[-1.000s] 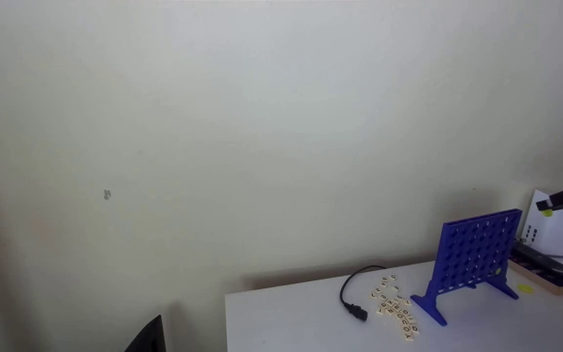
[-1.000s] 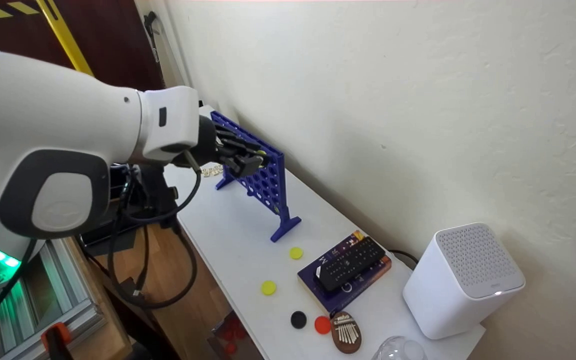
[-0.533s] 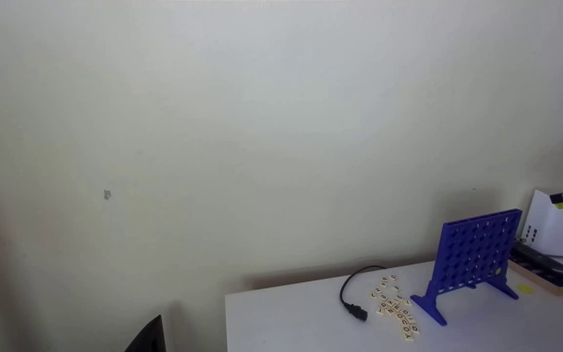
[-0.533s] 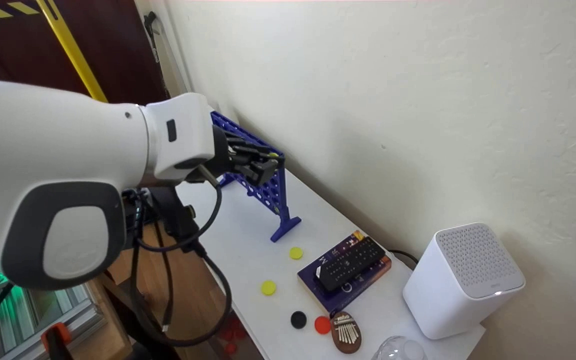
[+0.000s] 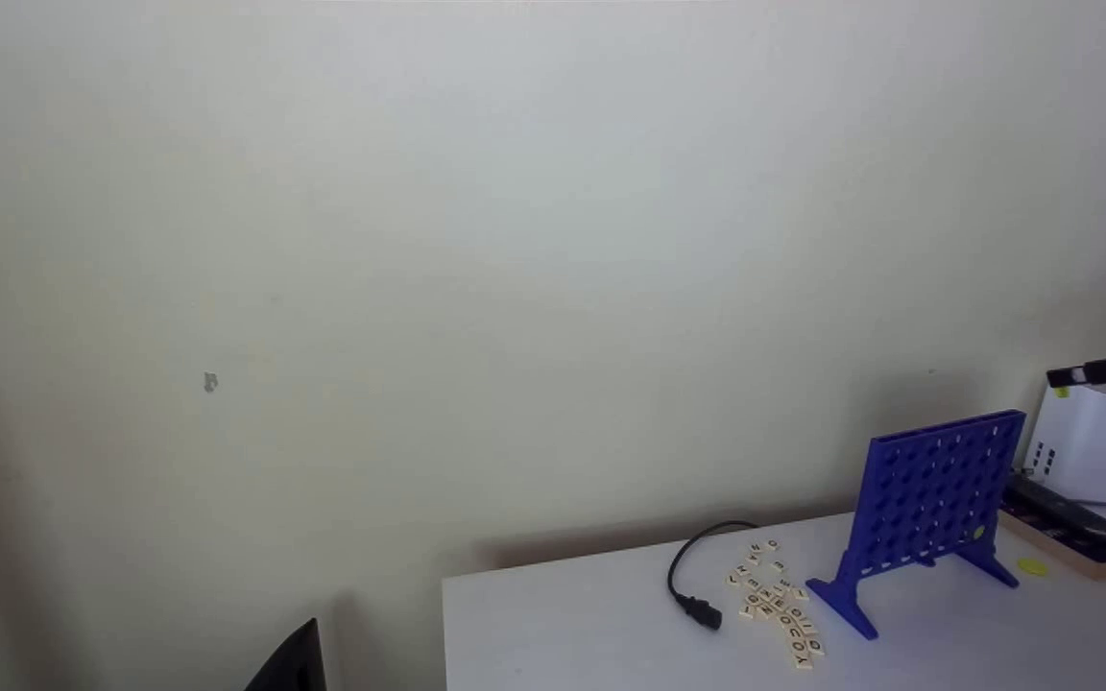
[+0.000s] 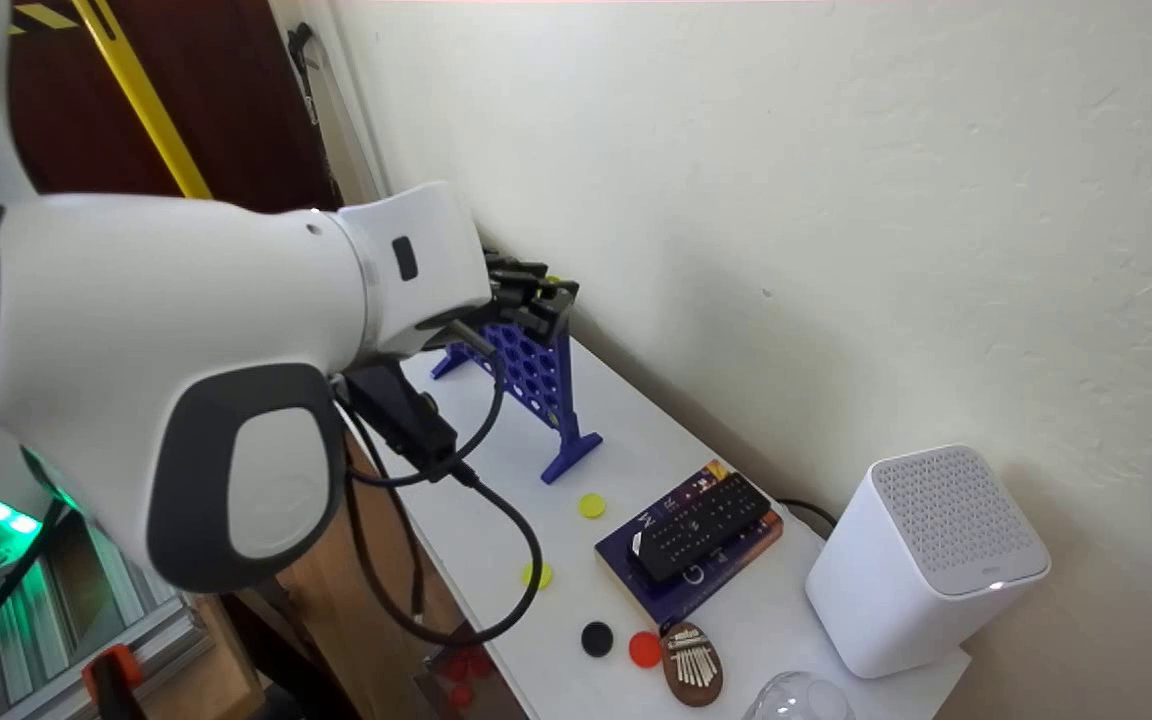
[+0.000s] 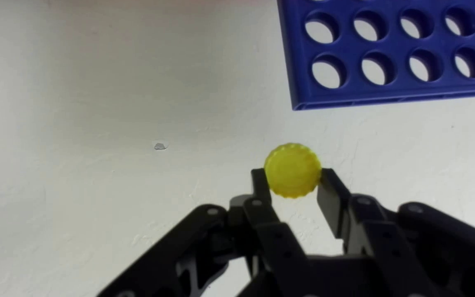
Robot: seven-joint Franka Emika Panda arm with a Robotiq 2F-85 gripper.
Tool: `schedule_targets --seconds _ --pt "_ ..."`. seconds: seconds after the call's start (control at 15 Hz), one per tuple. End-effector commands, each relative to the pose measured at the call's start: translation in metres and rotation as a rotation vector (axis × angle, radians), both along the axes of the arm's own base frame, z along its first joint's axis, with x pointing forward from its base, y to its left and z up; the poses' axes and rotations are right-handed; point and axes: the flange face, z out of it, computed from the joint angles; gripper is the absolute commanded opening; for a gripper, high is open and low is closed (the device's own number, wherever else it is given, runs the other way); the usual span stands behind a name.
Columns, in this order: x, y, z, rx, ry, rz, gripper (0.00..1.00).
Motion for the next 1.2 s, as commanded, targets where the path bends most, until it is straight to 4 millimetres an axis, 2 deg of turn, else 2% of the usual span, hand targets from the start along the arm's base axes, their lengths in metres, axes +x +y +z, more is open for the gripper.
schedule_targets --seconds 0.0,0.4,1.13 --pt "0.005 0.003 -0.001 0.036 -0.021 0.06 0.1" --pt "0.007 0.015 -0.008 0.077 -0.02 0.062 0.1" --pt "0.01 0.023 -0.018 0.131 -0.038 0.031 0.1"
